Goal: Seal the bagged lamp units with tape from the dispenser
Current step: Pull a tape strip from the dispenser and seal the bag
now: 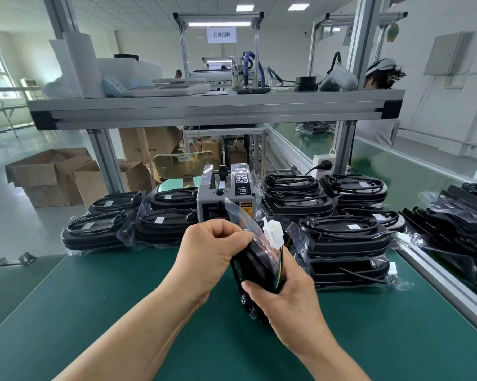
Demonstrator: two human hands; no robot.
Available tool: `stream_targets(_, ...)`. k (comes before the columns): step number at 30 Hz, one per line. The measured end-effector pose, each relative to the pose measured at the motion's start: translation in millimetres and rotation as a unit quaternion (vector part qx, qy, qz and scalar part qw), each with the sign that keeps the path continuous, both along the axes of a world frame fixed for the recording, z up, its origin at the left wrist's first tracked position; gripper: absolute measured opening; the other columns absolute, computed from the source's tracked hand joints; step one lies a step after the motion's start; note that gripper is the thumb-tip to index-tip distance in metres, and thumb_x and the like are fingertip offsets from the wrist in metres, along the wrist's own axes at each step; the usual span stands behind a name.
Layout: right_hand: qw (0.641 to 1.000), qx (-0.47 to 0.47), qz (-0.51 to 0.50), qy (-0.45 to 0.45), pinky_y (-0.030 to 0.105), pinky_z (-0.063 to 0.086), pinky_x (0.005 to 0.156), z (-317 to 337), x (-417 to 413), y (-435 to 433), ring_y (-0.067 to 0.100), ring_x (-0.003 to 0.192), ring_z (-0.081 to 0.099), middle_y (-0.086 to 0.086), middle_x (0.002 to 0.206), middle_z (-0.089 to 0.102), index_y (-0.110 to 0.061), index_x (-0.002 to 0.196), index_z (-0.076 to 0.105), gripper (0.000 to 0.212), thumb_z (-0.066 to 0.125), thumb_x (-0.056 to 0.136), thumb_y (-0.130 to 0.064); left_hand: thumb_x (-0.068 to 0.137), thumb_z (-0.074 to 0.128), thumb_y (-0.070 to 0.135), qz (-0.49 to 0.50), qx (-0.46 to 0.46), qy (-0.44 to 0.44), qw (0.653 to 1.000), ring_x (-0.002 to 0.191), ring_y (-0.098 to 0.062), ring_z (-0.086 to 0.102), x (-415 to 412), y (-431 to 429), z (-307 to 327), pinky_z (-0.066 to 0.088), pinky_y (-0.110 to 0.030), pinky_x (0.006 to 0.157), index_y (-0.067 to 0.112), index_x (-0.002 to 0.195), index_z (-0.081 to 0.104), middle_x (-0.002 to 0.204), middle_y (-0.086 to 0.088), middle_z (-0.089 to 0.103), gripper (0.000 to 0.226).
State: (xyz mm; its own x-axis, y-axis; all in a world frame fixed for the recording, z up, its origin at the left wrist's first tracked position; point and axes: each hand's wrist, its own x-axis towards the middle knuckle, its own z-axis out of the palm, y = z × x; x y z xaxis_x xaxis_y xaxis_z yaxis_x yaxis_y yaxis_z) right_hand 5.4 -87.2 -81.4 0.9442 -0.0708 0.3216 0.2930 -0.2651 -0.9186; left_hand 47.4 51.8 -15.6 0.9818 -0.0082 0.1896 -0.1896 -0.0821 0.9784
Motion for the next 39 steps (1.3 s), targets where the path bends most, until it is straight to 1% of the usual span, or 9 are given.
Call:
stream_targets(9, 1.0, 0.0, 0.003, 0.003, 0.022, 0.056, 0.058, -0.9, 0.3, 0.6, 0.013, 0.067, 0.066, -0.004, 0.079, 0.07, -0.049, 0.107, 0.06, 0.047, 0.076, 0.077, -0.017, 0.077, 0.082, 0.013, 0.012, 0.028, -0.027, 0.999, 0.051, -0.002, 0.048, -2.3, 1.0, -0.7, 0.042, -0.011, 0.053, 0.019, 0.058, 0.07, 0.054, 0.007, 0.057, 0.023)
stream_targets(13, 1.0, -0.008, 0.005, 0.007, 0.027, 0.057, 0.064, -3.1, 0.8, 1.7, 0.01, 0.074, 0.067, -0.009, 0.083, 0.072, -0.048, 0.112, 0.059, 0.048, 0.076, 0.076, -0.022, 0.076, 0.081, 0.021, 0.024, 0.089, -0.039, 0.995, 0.049, -0.007, 0.036, -1.1, 3.5, -3.7, 0.035, -0.02, 0.047, 0.022, 0.065, 0.068, 0.05, 0.012, 0.046, 0.018)
stream_targets(21, 1.0, -0.014, 0.006, -0.002, 0.02, 0.053, 0.064, -3.6, 0.3, 2.3, 0.007, 0.075, 0.065, -0.012, 0.085, 0.071, -0.048, 0.113, 0.059, 0.048, 0.076, 0.075, -0.023, 0.064, 0.073, 0.042, 0.055, 0.122, -0.04, 0.99, 0.049, -0.004, 0.041, -2.6, 3.8, -8.7, 0.041, -0.028, 0.051, 0.035, 0.074, 0.065, 0.055, 0.017, 0.048, 0.014)
stream_targets(23, 1.0, -0.013, 0.005, 0.0, 0.022, 0.054, 0.063, -3.8, 0.3, 2.4, 0.008, 0.074, 0.065, -0.011, 0.085, 0.072, -0.048, 0.114, 0.059, 0.049, 0.075, 0.074, -0.024, 0.06, 0.069, 0.047, 0.067, 0.115, -0.021, 0.991, 0.057, -0.005, 0.047, -3.2, 2.3, -10.0, 0.046, -0.031, 0.06, 0.039, 0.079, 0.062, 0.065, 0.016, 0.052, 0.022)
stream_targets(26, 1.0, -0.01, 0.001, -0.006, 0.022, 0.053, 0.061, -3.4, 0.9, 2.0, 0.009, 0.072, 0.065, -0.01, 0.084, 0.071, -0.048, 0.111, 0.06, 0.049, 0.075, 0.072, -0.024, 0.059, 0.07, 0.046, 0.057, 0.057, 0.03, 0.996, 0.065, -0.006, 0.052, -4.2, 0.0, -11.4, 0.048, -0.031, 0.069, 0.031, 0.084, 0.063, 0.077, 0.008, 0.057, 0.03)
stream_targets(30, 1.0, -0.011, -0.001, -0.014, 0.018, 0.05, 0.057, -1.6, 1.0, 1.1, 0.007, 0.065, 0.063, -0.008, 0.079, 0.07, -0.051, 0.106, 0.06, 0.051, 0.076, 0.073, -0.015, 0.067, 0.075, 0.032, 0.036, -0.045, 0.096, 0.994, 0.065, -0.006, 0.053, -1.4, -4.1, -9.8, 0.046, -0.028, 0.071, 0.022, 0.074, 0.065, 0.065, 0.012, 0.062, 0.016)
stream_targets(34, 1.0, -0.013, 0.001, -0.022, 0.018, 0.051, 0.056, 1.0, -1.1, 1.7, 0.008, 0.065, 0.064, -0.008, 0.08, 0.071, -0.051, 0.107, 0.06, 0.053, 0.077, 0.076, -0.012, 0.077, 0.074, 0.021, 0.041, -0.093, 0.134, 0.986, 0.061, -0.009, 0.053, 2.0, -7.8, -9.0, 0.045, -0.028, 0.068, 0.018, 0.079, 0.066, 0.061, 0.008, 0.062, 0.009)
stream_targets(36, 1.0, -0.011, 0.002, -0.026, 0.013, 0.049, 0.055, 0.5, -1.2, 1.8, 0.006, 0.064, 0.065, -0.009, 0.079, 0.071, -0.053, 0.106, 0.06, 0.055, 0.077, 0.076, -0.01, 0.075, 0.076, 0.025, 0.038, -0.096, 0.128, 0.986, 0.063, -0.008, 0.054, -0.1, -9.5, -10.1, 0.045, -0.028, 0.066, 0.019, 0.081, 0.063, 0.063, 0.009, 0.062, 0.015)
stream_targets(39, 0.999, -0.009, -0.003, -0.032, 0.01, 0.047, 0.053, 0.1, -1.1, 2.9, 0.004, 0.066, 0.066, -0.013, 0.08, 0.072, -0.054, 0.105, 0.06, 0.057, 0.078, 0.075, -0.008, 0.058, 0.08, 0.041, 0.01, -0.054, 0.097, 0.994, 0.061, -0.002, 0.061, -8.0, -10.6, -12.2, 0.051, -0.026, 0.061, 0.02, 0.093, 0.057, 0.062, 0.014, 0.062, 0.047)
